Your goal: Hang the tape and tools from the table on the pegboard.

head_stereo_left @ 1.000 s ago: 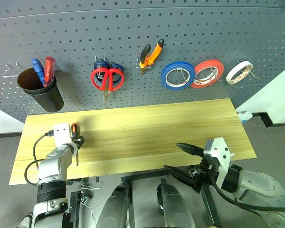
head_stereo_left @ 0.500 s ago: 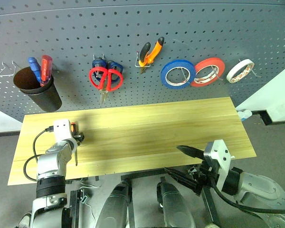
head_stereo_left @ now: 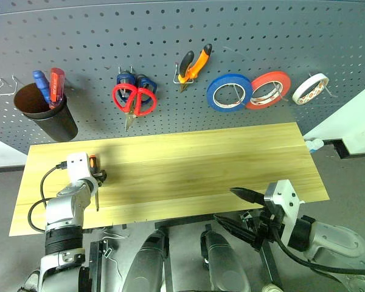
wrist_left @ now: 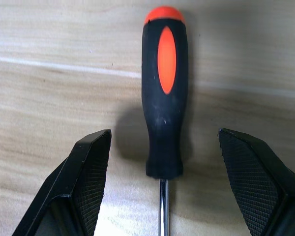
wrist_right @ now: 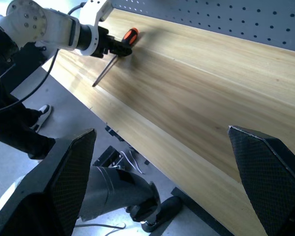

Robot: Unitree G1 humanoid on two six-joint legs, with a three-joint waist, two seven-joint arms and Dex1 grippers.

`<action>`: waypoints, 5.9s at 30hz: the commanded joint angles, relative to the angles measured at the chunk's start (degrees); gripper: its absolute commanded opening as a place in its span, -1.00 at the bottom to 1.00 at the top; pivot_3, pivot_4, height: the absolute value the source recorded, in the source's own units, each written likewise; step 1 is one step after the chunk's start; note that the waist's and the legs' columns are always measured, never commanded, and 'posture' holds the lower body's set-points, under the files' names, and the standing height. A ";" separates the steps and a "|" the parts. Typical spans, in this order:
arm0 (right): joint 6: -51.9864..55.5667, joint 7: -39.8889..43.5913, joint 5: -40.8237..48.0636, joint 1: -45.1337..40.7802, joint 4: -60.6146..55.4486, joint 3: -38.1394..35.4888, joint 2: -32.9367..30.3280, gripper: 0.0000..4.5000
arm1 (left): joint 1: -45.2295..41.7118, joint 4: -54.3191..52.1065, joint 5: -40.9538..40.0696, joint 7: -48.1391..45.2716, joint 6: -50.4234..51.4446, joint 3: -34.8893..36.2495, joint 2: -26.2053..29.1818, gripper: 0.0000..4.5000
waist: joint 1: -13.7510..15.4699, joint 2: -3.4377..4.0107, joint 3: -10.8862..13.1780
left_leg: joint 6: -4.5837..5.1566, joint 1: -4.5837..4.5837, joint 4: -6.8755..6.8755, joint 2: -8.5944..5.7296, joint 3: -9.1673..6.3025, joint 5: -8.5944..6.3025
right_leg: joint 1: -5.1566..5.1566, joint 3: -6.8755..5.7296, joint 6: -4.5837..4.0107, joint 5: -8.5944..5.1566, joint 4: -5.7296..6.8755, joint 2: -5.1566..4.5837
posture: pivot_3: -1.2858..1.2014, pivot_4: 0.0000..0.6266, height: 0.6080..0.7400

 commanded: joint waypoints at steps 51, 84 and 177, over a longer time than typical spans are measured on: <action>-7.99 5.30 -6.97 -14.31 11.24 6.54 3.61 1.00 | -2.66 -18.48 -3.11 -6.00 15.53 -11.77 -3.57 -0.80 | 0.61 -0.08 -1.89 | -0.48 -0.13 0.08 -0.07 0.00 0.29 | -0.13 -0.22 0.01 0.01 0.07 0.00 | -0.02 -0.39 0.68; -15.20 7.81 -14.22 -17.58 19.41 7.08 6.79 1.00 | 15.57 -25.92 17.08 -9.39 -53.25 -24.60 3.59 -0.80 | 3.41 0.83 -7.54 | -0.57 0.20 0.11 -0.02 0.00 0.34 | 0.13 -0.17 -0.05 0.07 0.20 0.08 | 0.02 -0.59 0.68; -1.37 1.63 25.34 -27.19 12.47 -17.87 -8.65 1.00 | 2.92 -18.02 26.10 9.25 -61.91 -4.39 0.28 -0.80 | -0.03 0.84 -7.40 | -0.12 0.27 0.31 0.06 0.06 0.14 | 0.23 -0.03 -0.08 0.17 0.40 0.14 | -0.07 -0.19 0.68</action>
